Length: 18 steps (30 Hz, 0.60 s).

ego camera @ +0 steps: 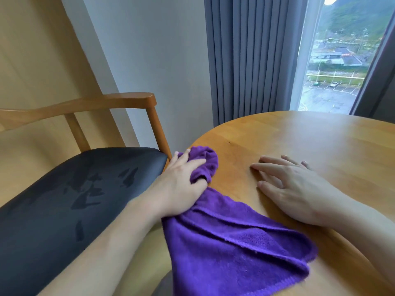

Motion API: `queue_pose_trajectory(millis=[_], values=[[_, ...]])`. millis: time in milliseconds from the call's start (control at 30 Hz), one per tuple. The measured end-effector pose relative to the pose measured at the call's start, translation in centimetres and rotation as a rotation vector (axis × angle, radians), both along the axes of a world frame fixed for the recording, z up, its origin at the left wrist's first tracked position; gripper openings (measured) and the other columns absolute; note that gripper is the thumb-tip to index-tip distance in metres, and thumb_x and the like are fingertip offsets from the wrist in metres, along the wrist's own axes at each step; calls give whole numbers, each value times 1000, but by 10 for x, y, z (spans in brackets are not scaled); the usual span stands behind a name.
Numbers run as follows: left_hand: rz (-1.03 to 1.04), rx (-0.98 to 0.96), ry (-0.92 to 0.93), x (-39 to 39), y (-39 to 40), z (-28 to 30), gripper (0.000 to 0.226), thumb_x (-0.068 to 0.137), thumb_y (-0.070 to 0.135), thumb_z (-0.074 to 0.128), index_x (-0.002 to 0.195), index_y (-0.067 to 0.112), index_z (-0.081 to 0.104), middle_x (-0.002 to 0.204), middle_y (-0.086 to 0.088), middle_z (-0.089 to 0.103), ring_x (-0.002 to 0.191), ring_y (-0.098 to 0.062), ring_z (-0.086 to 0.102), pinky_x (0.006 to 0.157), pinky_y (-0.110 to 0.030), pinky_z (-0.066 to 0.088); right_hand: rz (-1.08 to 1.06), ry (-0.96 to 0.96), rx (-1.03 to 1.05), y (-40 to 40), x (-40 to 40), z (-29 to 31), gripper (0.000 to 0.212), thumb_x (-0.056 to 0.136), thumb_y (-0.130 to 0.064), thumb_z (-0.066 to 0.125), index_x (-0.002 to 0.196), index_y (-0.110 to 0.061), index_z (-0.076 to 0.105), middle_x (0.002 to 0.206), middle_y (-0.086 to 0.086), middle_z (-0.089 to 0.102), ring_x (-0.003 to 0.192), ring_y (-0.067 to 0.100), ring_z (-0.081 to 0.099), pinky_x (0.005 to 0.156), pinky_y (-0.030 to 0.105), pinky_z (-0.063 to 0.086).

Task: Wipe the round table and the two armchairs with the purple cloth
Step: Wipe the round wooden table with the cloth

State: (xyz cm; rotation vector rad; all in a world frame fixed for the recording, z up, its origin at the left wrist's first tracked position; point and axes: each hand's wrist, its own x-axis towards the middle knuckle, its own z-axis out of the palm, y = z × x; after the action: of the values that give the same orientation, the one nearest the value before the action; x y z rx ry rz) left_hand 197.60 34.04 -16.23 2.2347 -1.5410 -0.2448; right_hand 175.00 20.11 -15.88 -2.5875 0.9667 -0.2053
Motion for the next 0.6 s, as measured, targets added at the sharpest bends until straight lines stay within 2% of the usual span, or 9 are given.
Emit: queue_pose_trajectory(millis=[67, 167, 300, 367, 433, 500, 533, 600], values=[[1, 66, -51, 2, -27, 8, 58, 94, 42, 47, 151, 38, 35, 167, -2, 9, 153, -22, -1, 124, -40, 8, -3, 2, 6, 2, 0, 1, 49, 100, -53, 38, 149, -52, 35, 163, -24, 21, 156, 15, 6, 125, 51, 2], [-53, 91, -142, -8, -39, 11, 59, 93, 42, 46, 151, 36, 35, 166, -5, 15, 153, -22, 4, 124, -40, 7, 1, 4, 1, 2, 1, 0, 49, 99, -53, 38, 148, -54, 36, 162, -25, 22, 156, 16, 7, 125, 51, 3], [-198, -29, -134, -31, 11, 1, 64, 83, 53, 38, 147, 45, 33, 164, 7, 18, 151, -6, 3, 121, -27, 6, 8, 9, 8, -1, -2, 0, 50, 98, -57, 37, 147, -56, 35, 163, -26, 22, 156, 14, 6, 126, 51, 3], [-168, -75, -113, -37, 37, -8, 66, 81, 57, 33, 146, 49, 28, 164, 13, 15, 150, 0, 1, 118, -24, 4, 11, 11, 5, -2, -2, 0, 52, 96, -59, 34, 148, -56, 34, 163, -25, 21, 156, 13, 5, 126, 51, 4], [-21, -74, -120, -27, 36, -12, 66, 81, 56, 30, 146, 43, 32, 163, 9, 19, 151, -8, 7, 119, -27, 10, 8, 13, -1, -2, -1, -1, 52, 96, -59, 34, 149, -55, 34, 163, -24, 22, 156, 14, 5, 125, 52, 4], [147, -35, -94, -9, 9, -7, 59, 85, 50, 33, 140, 33, 45, 156, 2, 33, 146, -23, 25, 119, -37, 26, 2, 14, 0, -2, 0, -1, 51, 98, -57, 36, 149, -53, 34, 163, -24, 22, 156, 15, 6, 125, 52, 4], [175, -11, -89, -1, -11, -2, 51, 87, 46, 37, 133, 28, 52, 150, -1, 40, 140, -28, 34, 115, -41, 31, -3, 11, 3, -1, 1, -1, 51, 99, -56, 37, 149, -53, 35, 163, -24, 22, 156, 16, 6, 125, 52, 4], [125, 34, -112, 7, -52, 4, 44, 90, 40, 41, 126, 22, 57, 146, -6, 45, 137, -33, 36, 116, -45, 28, -9, 7, 1, -1, 1, -1, 50, 99, -54, 38, 149, -53, 35, 163, -24, 22, 156, 16, 6, 125, 52, 4]])
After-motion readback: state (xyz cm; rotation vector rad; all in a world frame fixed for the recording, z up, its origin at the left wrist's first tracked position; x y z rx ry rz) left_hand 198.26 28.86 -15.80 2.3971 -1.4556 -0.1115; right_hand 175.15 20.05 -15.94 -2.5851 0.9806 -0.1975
